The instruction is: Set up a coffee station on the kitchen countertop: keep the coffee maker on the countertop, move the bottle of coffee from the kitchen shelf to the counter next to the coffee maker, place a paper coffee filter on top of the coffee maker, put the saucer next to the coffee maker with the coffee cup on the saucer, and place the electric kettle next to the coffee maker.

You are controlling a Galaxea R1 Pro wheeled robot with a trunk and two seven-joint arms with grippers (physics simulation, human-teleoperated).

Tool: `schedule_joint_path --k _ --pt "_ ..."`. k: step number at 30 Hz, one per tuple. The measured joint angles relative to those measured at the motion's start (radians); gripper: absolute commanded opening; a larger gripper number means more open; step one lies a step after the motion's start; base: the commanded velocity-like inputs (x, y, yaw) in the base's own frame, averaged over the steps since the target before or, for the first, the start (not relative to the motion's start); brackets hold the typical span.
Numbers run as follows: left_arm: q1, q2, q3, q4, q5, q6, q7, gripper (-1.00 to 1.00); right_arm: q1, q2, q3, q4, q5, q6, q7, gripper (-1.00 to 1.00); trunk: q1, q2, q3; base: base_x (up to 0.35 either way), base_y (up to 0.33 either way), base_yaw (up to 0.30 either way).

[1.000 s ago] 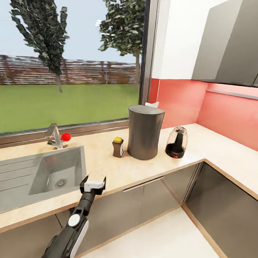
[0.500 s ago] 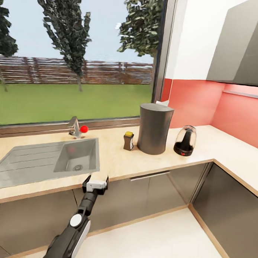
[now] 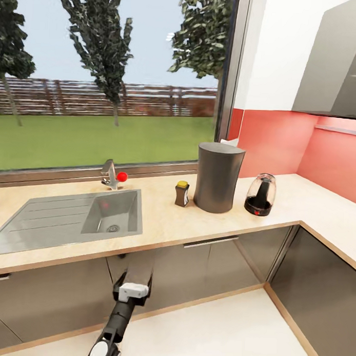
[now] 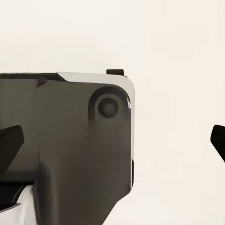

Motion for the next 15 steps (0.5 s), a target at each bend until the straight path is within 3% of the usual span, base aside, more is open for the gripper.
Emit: schedule_joint_path --k 6,7,8,9,10,11,12,13,15 --pt "0.143 0.013 0.016 -0.002 0.0 -0.002 0.004 1.0 0.0 0.0 0.001 0.0 0.0 0.0 0.0 1.0 0.0 0.0 0.0 0.0 0.0 0.0" --pt "0.202 0.041 0.026 0.031 -0.001 0.003 0.005 1.0 0.0 0.0 0.002 0.0 0.0 0.0 0.001 1.0 0.0 0.0 0.0 0.0 0.0 0.0" --pt "0.282 0.054 0.027 0.056 -0.003 0.004 0.006 1.0 0.0 0.0 0.003 -0.001 0.0 0.0 0.001 1.0 0.0 0.0 0.0 0.0 0.0 0.0" --pt "0.271 0.061 0.027 0.07 -0.003 0.004 0.006 1.0 0.0 0.0 0.003 -0.001 0.0 0.0 0.001 1.0 0.0 0.0 0.0 0.0 0.0 0.0" --pt "0.289 0.111 0.042 0.14 0.001 0.003 0.01 1.0 0.0 0.001 0.001 -0.001 -0.001 0.0 0.001 1.0 0.0 0.0 0.0 0.0 0.0 0.0" --pt "0.302 0.135 0.06 0.272 0.002 0.003 0.011 1.0 0.0 0.001 0.0 -0.001 -0.002 0.001 0.0 1.0 0.0 0.0 0.0 0.0 0.0 0.0" --pt "0.303 0.138 0.067 0.284 0.002 0.003 0.011 1.0 0.0 0.001 -0.001 -0.002 -0.003 0.001 0.0 1.0 0.0 0.0 0.0 0.0 0.0 0.0" --pt "0.303 0.15 0.146 0.398 0.01 0.009 0.01 1.0 0.0 0.001 -0.002 -0.002 -0.004 0.001 0.0 1.0 0.0 0.0 0.0 0.0 0.0 0.0" --pt "0.3 0.153 0.187 0.481 0.01 0.014 0.008 1.0 0.0 0.001 -0.002 -0.002 -0.004 0.001 0.001 1.0 0.0 0.0 0.0 0.0 0.0 0.0"
